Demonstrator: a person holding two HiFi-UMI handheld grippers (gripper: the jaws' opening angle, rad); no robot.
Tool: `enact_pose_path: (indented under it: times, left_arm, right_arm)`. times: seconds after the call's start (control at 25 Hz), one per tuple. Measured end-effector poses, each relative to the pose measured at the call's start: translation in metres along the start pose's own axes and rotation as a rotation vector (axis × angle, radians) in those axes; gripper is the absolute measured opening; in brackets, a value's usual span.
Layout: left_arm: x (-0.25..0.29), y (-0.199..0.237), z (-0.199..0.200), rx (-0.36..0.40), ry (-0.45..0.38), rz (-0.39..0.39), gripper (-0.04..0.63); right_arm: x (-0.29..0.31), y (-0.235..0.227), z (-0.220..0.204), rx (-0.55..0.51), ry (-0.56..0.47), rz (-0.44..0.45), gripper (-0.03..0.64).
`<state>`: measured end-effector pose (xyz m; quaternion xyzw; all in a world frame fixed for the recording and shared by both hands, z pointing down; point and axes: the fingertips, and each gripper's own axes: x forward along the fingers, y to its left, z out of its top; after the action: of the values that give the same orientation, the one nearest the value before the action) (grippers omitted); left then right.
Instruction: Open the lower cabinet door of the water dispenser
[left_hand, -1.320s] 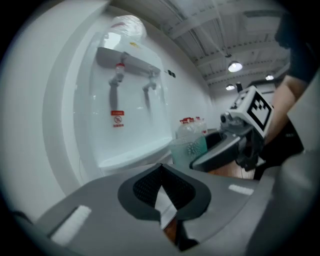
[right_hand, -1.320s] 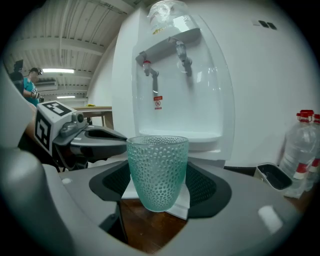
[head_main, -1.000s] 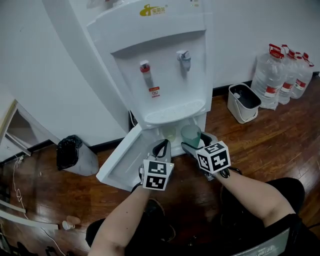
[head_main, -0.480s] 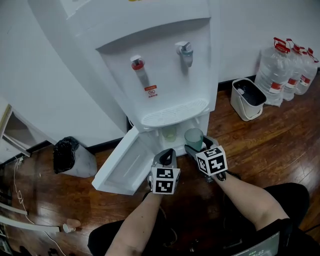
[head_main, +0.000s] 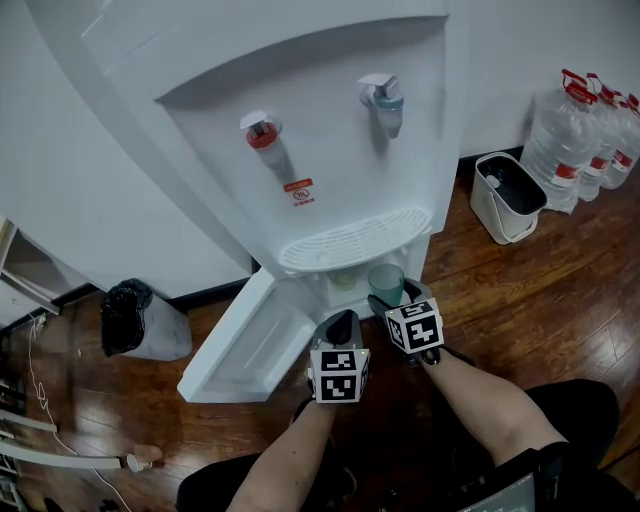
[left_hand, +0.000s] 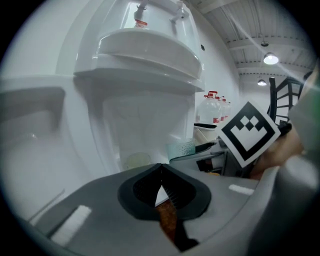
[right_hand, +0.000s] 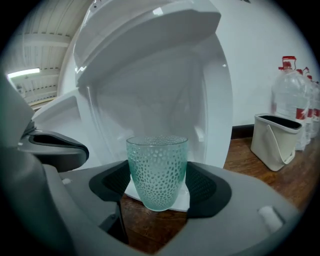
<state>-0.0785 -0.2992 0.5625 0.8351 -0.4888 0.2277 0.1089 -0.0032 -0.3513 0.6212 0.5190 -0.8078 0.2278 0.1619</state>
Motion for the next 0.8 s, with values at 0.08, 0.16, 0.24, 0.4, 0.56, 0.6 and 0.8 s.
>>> enact_pose_path:
  times: [0.08, 0.16, 0.24, 0.4, 0.56, 0.6, 0.8]
  left_arm:
    - [0.004, 0.005, -0.001, -0.037, 0.003, 0.001, 0.000]
    - [0.007, 0.010, -0.005, -0.031, 0.010, 0.001, 0.000]
    - [0.010, 0.014, -0.010, -0.016, 0.022, -0.001, 0.000]
    - [0.019, 0.011, -0.012, -0.055, 0.031, -0.043, 0.000]
    - [0.028, 0.021, -0.004, -0.078, 0.019, -0.009, 0.000]
    - [0.029, 0.019, -0.002, -0.055, 0.018, -0.017, 0.000]
    - [0.038, 0.013, -0.006, -0.010, 0.022, -0.036, 0.000]
  right_arm:
    - [0.012, -0.003, -0.002, -0.003, 0.011, -0.008, 0.348]
    - [0.022, -0.004, -0.003, -0.002, 0.016, -0.011, 0.348]
    - [0.031, -0.005, -0.006, 0.004, 0.019, -0.014, 0.348]
    - [0.043, -0.012, -0.010, 0.016, 0.029, -0.028, 0.348]
    - [0.050, -0.017, -0.009, 0.005, 0.043, -0.034, 0.348]
    - [0.051, -0.017, -0.009, -0.008, 0.043, -0.030, 0.348]
    - [0.056, -0.016, -0.004, -0.021, 0.002, -0.023, 0.347]
